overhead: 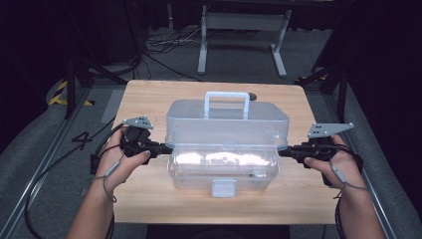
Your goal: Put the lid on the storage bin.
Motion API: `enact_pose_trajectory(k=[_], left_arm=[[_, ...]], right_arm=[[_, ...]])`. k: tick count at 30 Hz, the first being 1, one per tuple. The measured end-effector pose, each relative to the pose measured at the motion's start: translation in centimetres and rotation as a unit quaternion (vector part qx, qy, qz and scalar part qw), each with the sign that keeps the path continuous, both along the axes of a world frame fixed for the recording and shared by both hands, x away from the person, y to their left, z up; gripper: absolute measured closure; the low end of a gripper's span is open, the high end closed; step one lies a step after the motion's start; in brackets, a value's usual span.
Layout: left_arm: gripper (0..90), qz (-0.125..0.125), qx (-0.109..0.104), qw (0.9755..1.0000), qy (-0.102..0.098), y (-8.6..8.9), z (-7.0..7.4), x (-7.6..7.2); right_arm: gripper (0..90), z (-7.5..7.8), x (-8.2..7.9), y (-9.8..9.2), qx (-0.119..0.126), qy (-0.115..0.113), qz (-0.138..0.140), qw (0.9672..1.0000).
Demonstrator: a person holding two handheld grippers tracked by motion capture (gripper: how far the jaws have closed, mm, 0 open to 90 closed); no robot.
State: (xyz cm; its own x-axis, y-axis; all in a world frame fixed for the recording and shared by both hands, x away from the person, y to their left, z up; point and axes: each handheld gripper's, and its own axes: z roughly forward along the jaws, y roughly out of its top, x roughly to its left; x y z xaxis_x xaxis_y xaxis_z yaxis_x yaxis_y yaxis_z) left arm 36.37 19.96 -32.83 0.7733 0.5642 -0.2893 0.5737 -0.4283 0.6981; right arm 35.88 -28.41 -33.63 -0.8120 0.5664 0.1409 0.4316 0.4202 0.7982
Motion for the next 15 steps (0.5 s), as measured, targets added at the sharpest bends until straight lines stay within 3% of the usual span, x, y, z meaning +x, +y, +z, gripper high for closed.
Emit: enact_pose_trajectory(k=[15], left_arm=[[89.1,-0.022,0.032,0.9992,0.013,-0.09,-0.32,-0.12]], right_arm=[[87.0,-0.34,-0.15,0.02,-0.026,0.021,0.023,0.9992]])
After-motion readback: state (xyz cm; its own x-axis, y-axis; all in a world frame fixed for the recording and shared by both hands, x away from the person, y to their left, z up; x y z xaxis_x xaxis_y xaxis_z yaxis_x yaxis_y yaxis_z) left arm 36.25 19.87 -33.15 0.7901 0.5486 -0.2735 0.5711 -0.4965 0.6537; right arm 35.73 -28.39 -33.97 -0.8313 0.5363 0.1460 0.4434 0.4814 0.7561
